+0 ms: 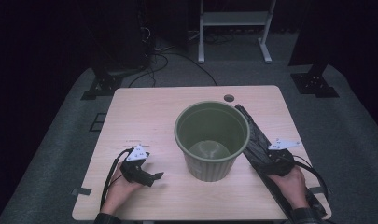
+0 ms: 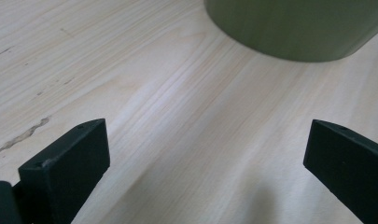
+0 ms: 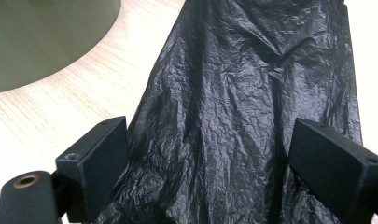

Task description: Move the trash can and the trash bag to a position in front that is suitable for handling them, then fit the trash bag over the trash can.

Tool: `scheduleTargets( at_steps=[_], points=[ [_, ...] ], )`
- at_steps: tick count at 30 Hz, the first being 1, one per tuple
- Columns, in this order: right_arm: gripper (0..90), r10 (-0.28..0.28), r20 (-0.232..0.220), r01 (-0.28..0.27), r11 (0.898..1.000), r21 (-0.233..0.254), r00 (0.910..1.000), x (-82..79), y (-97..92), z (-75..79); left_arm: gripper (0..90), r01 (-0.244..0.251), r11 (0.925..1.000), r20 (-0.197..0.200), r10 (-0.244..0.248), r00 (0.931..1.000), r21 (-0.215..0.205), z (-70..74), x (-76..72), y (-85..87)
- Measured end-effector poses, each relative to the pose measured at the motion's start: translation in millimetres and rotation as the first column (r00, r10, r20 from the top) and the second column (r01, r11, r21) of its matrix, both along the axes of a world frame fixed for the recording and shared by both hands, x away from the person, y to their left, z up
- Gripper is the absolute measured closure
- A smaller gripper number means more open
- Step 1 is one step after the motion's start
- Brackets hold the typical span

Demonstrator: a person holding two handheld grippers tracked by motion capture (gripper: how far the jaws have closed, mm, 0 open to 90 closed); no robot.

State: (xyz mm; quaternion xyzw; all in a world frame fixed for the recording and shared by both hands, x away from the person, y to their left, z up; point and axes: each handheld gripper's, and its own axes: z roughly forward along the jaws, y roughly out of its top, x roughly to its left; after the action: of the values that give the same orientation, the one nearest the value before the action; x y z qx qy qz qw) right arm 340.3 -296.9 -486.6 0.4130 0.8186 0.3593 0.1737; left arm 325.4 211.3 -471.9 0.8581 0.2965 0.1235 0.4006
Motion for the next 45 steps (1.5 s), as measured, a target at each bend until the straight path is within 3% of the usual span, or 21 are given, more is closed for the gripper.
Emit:
scheduleTargets(
  at_steps=[6, 14, 20, 24, 29, 38, 45],
  points=[
    [12.4, -0.001, 0.004, 0.001, 1.000, 0.000, 1.0000, -0.1, -0.1, 0.1, 0.0, -0.005, 0.9993, -0.015, 0.006, 0.9999, 0.037, -10.5, 0.4, -2.0],
    [16.2, -0.008, 0.009, 0.008, 1.000, 0.005, 0.9999, -0.7, -0.4, 0.3, 0.0, -0.009, 0.9970, -0.011, 0.010, 0.9999, 0.077, -11.5, -0.5, -5.4],
    [28.1, -0.002, 0.022, 0.002, 1.000, 0.018, 0.9997, -2.3, -1.3, 1.0, 0.0, -0.012, 0.9971, -0.012, 0.013, 0.9998, 0.075, -11.6, -0.6, -5.5],
    [43.1, -0.002, 0.034, 0.001, 1.000, 0.027, 0.9994, -3.2, -2.7, 1.5, 0.0, -0.013, 0.9971, -0.012, 0.014, 0.9998, 0.075, -11.6, -0.6, -5.5],
    [51.5, -0.002, 0.039, 0.000, 0.999, 0.032, 0.9992, -3.8, -3.4, 1.7, 0.0, -0.012, 0.9970, -0.012, 0.013, 0.9998, 0.076, -11.6, -0.6, -5.4],
    [78.0, 0.006, 0.041, -0.008, 0.999, 0.042, 0.9991, -4.7, -4.6, 2.1, 0.0, -0.016, 0.9970, -0.012, 0.017, 0.9998, 0.075, -11.6, -1.1, -5.4],
    [89.3, 0.017, 0.045, -0.018, 0.999, 0.036, 0.9988, -5.3, -4.4, 2.0, 0.0, -0.018, 0.9969, -0.012, 0.019, 0.9997, 0.076, -11.5, -1.4, -5.4]
  ],
)
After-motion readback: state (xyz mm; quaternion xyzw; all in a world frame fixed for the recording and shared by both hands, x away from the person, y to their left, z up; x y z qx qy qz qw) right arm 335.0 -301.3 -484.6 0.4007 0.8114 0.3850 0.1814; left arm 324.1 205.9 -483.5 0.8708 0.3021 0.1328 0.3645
